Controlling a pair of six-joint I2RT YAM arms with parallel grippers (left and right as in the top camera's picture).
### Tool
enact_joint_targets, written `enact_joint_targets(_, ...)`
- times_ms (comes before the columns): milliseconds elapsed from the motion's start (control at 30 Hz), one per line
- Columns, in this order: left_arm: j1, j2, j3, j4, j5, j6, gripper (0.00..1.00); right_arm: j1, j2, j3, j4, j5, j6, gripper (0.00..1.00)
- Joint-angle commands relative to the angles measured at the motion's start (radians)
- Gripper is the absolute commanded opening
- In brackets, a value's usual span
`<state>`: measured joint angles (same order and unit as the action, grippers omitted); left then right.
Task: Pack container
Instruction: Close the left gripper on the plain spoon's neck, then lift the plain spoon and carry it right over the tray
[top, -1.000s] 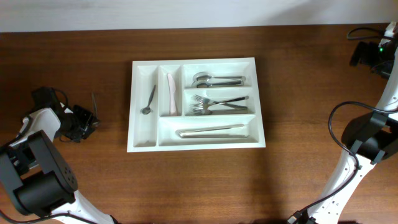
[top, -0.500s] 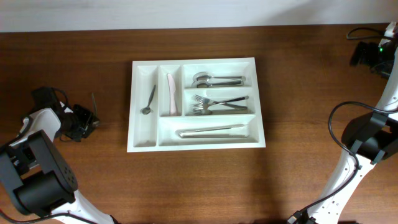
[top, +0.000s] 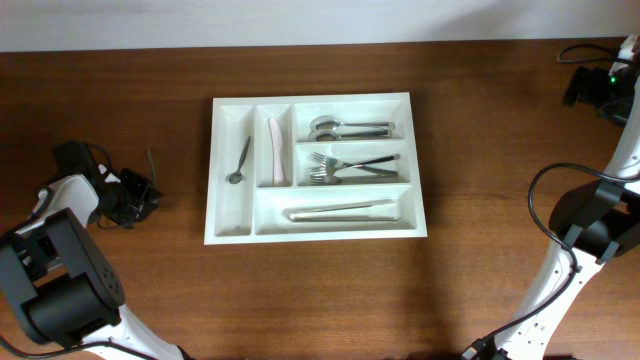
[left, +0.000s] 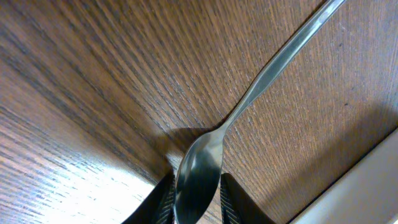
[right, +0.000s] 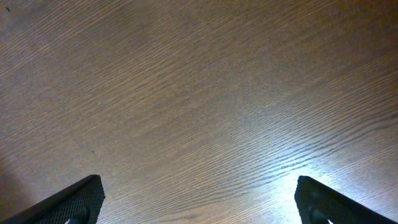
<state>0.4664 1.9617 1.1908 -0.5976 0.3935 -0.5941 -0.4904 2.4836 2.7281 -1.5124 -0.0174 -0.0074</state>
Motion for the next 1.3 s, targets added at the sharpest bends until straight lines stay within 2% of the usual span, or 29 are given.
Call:
enact_joint_targets(0, 0.006, 0.020, -0.013, -0.002, 0.010, 0.012, 0.26, -0.008, -0.039, -0.006, 0.002, -0.001, 0.001, 0.99)
enact_joint_targets(533, 0.006, 0.020, -0.013, 0.000, -0.005, 0.012, 0.25, -0.007, -0.039, -0.006, 0.002, -0.001, 0.001, 0.99)
enact_joint_targets(600, 0.006, 0.020, -0.013, 0.000, -0.009, 0.012, 0.20, -0.007, -0.039, -0.006, 0.002, -0.001, 0.001, 0.99)
enact_joint_targets(933, 0.006, 0.020, -0.013, 0.004, -0.009, 0.012, 0.19, -0.008, -0.039, -0.006, 0.002, -0.001, 0.001, 0.99)
enact_joint_targets(1033, 0.006, 0.020, -0.013, 0.009, -0.009, 0.012, 0.14, -0.007, -0.039, -0.006, 0.002, -0.001, 0.001, 0.99)
enact_joint_targets(1267, 0.006, 0.020, -0.013, 0.011, -0.008, 0.012, 0.12, -0.007, -0.039, -0.006, 0.002, -0.001, 0.001, 0.99)
